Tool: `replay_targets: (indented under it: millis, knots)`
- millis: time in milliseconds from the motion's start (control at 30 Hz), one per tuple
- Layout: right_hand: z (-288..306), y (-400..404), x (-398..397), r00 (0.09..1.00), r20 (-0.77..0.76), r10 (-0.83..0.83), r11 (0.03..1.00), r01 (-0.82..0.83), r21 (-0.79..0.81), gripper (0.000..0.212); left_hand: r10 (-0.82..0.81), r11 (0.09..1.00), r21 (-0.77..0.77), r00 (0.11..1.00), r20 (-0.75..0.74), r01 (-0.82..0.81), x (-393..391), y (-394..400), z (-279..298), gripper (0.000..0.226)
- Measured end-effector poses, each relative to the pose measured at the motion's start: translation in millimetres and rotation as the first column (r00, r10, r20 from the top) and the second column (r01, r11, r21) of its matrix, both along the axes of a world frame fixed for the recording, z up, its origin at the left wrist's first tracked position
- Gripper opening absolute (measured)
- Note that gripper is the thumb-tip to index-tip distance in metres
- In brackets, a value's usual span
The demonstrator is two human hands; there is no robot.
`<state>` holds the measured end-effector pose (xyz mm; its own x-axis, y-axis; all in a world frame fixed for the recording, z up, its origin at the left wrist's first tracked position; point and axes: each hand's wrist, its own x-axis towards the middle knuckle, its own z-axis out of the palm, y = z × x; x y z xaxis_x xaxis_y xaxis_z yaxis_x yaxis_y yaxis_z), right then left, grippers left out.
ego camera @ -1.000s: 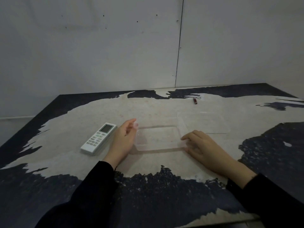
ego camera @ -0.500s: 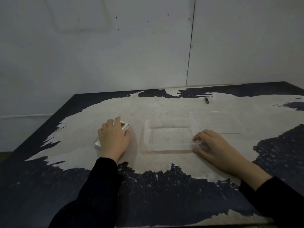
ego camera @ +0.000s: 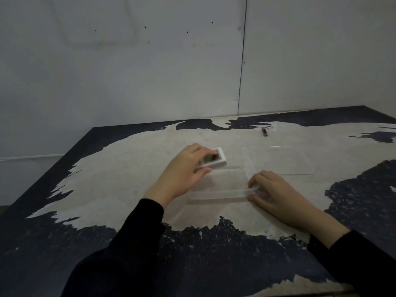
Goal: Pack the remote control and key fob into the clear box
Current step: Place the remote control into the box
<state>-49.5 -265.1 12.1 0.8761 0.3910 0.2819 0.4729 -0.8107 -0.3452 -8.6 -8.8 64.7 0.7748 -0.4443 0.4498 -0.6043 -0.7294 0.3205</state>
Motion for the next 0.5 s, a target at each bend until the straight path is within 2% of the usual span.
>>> replay_targets:
  millis: [67,200,433,500]
  knots:
    - [1,0,0,1.000,0.001,-0.004,1.000,0.004,-0.005,0.015,-0.071,0.991,0.110,0.994,-0.082,0.079,6,-15,0,0.037]
    - [2,0,0,1.000,0.007,0.001,1.000,-0.001,-0.015,0.015,-0.032,0.966,0.248,0.988,-0.149,0.069,16,-28,-4,0.033]
    - [4,2,0,1.000,-0.005,0.010,1.000,-0.011,-0.025,0.016,-0.062,0.989,0.118,0.967,-0.246,0.093,22,-38,-15,0.036]
    - [4,1,0,1.000,-0.005,0.008,0.999,-0.008,-0.032,0.019,-0.076,0.990,0.100,0.973,-0.218,0.100,22,-37,-16,0.034]
